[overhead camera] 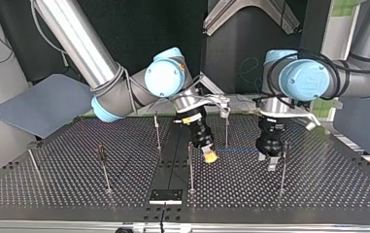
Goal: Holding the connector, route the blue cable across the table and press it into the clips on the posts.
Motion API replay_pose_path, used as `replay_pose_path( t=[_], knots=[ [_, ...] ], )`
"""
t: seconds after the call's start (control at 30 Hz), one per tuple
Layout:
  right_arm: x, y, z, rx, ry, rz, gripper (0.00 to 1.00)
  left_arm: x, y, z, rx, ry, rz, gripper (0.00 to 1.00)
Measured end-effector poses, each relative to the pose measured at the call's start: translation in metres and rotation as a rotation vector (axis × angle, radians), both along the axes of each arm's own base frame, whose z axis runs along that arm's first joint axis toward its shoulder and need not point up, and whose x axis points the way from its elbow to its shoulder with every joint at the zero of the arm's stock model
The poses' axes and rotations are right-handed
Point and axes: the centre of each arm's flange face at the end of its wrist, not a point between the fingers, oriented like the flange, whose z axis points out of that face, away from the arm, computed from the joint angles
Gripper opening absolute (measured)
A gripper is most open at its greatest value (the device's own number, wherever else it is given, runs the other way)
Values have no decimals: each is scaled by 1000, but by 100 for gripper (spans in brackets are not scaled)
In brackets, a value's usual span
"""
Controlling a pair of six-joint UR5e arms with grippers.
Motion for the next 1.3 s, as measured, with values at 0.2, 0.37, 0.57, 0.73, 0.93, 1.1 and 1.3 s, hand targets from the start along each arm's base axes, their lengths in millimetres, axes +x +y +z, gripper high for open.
replay_pose_path(
  t=[0.2, 0.37, 0.57, 0.73, 0.93, 1.1, 1.3],
  knots=[
    [0, 0, 0, 0, 0, 1, 0, 6, -1, -1, -16, -16, -15, 100],
    [0, -1, 0, 0, 0, 1, 0, 11, 0, -5, -24, -6, -20, 100],
    [0, -1, 0, 0, 0, 2, 0, 12, 3, -7, -41, 0, -4, 60],
    [0, -1, 0, 0, 0, 3, 0, 12, 6, -7, -50, 4, 19, 22],
    [0, -1, 0, 1, 1, 3, 0, 11, 7, -8, -51, 13, 26, 2],
    [0, -1, 0, 1, 2, 3, 0, 10, 6, -9, -50, 22, 26, 2],
    [1, 2, -1, 3, 3, 8, 0, 7, 6, -12, -44, 40, 44, 2]
  ],
)
